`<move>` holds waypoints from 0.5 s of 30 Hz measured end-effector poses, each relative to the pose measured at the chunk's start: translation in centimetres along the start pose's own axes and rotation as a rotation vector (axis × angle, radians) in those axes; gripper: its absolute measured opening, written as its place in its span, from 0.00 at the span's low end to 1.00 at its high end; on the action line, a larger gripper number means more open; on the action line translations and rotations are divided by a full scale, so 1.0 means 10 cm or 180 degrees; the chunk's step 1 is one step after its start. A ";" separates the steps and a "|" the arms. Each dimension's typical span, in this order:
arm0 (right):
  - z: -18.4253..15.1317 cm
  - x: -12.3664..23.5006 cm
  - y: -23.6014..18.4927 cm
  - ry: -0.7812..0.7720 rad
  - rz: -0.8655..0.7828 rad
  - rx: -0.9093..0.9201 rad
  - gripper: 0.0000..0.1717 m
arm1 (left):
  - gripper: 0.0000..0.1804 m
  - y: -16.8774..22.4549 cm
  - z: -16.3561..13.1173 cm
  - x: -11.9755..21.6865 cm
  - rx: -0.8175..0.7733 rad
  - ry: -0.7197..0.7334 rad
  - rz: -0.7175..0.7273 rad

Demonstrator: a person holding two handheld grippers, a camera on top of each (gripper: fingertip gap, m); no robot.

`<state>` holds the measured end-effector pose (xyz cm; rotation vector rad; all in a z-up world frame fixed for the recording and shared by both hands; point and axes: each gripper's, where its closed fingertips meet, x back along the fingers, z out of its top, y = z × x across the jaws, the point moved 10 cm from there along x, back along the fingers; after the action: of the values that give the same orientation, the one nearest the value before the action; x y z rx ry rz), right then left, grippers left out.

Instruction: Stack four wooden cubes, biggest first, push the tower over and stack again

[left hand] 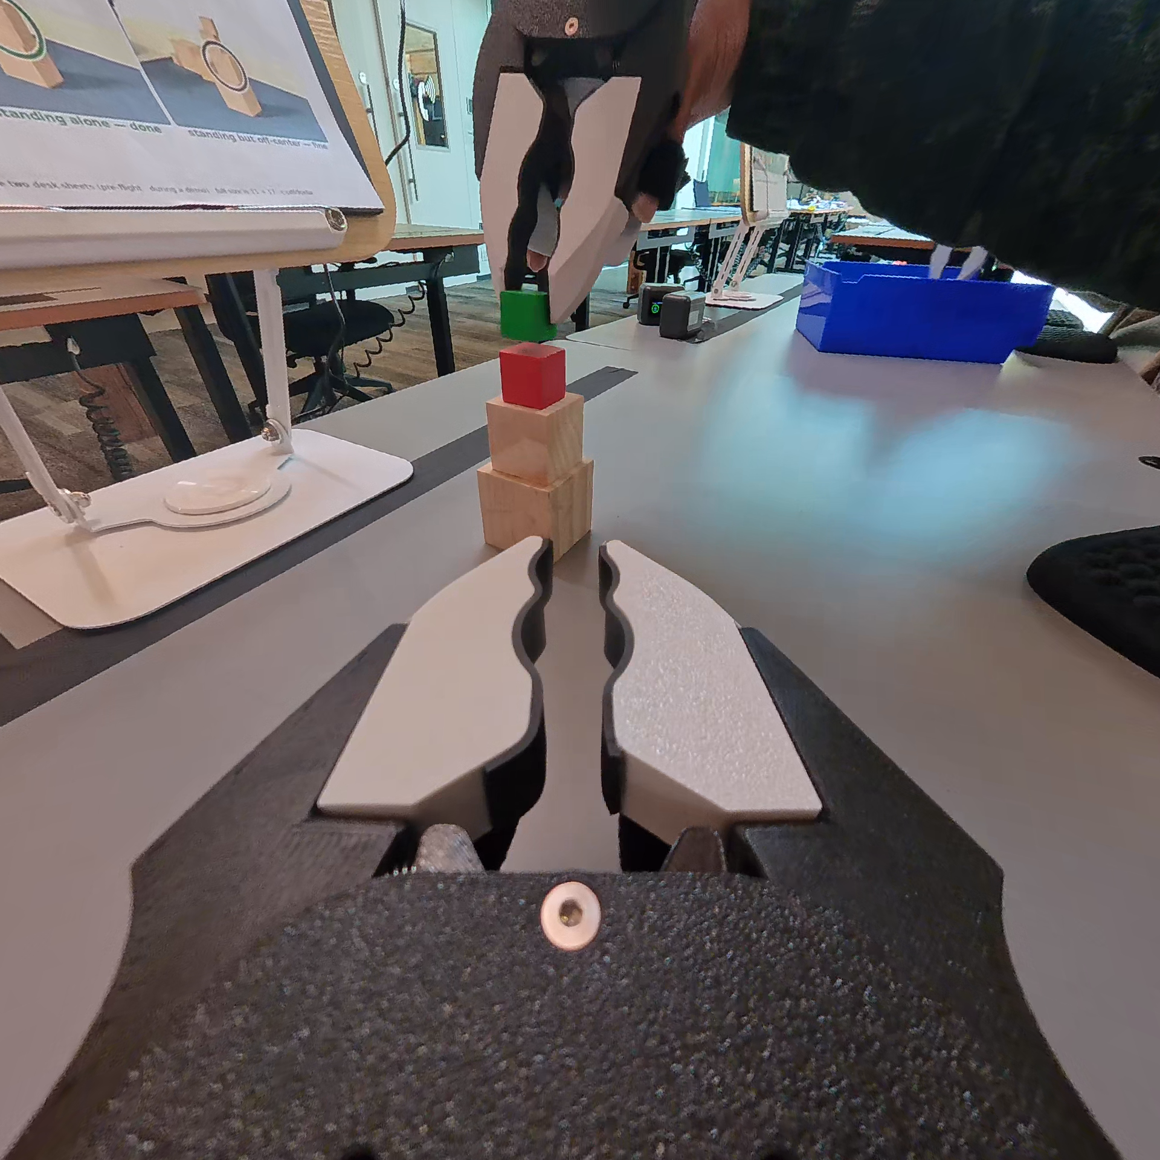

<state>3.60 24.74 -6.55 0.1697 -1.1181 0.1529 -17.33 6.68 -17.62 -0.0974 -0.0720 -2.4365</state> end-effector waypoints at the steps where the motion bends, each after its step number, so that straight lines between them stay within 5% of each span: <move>1: 0.00 -0.01 0.00 -0.0039 0.0001 0.0009 0.13 | 0.07 0.00 0.00 0.00 -0.0002 0.0000 0.0000; 15: 0.03 -0.05 -0.04 -0.0206 -0.0068 0.0102 0.13 | 0.07 0.00 0.00 0.00 -0.0015 0.0001 0.0008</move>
<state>3.24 24.26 -6.86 0.2164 -1.1782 0.1472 -17.28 6.66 -17.61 -0.0992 -0.0658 -2.4344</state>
